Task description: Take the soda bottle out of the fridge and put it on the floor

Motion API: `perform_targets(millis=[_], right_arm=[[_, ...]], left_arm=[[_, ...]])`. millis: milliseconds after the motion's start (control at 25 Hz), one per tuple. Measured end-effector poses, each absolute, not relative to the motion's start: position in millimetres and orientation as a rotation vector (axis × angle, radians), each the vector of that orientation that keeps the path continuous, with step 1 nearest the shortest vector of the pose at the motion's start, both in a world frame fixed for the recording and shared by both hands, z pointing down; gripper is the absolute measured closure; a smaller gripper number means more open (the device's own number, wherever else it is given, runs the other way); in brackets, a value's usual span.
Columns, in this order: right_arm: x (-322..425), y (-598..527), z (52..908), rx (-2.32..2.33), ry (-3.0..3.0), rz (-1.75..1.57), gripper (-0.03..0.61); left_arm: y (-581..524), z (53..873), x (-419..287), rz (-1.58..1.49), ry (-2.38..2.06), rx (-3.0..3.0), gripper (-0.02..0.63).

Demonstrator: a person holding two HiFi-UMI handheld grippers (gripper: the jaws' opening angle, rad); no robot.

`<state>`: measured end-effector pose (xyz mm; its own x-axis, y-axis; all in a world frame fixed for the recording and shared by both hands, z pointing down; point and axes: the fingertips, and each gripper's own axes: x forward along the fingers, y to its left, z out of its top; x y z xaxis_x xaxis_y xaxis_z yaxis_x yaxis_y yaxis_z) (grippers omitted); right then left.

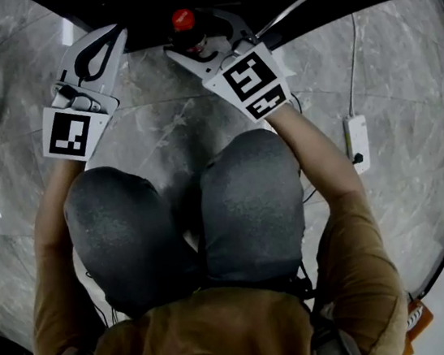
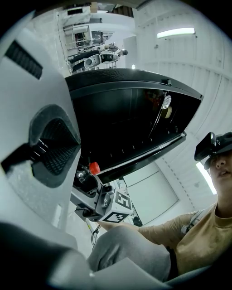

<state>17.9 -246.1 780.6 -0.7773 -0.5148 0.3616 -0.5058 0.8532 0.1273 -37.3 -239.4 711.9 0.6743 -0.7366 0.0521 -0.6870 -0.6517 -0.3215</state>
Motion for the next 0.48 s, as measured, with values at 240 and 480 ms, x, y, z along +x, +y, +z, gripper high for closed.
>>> perform_targets(millis=[240,480], right_arm=[[16,-242,806,0.73,-2.621,-0.047,0.275],[12,-237,830,0.706,-2.609,-0.035,0.275]], left_arm=[[-237,734,-38,-0.281,1.155,-2.639,0.618],[-231,761,-38,-0.346,1.157,-2.667,0.618]])
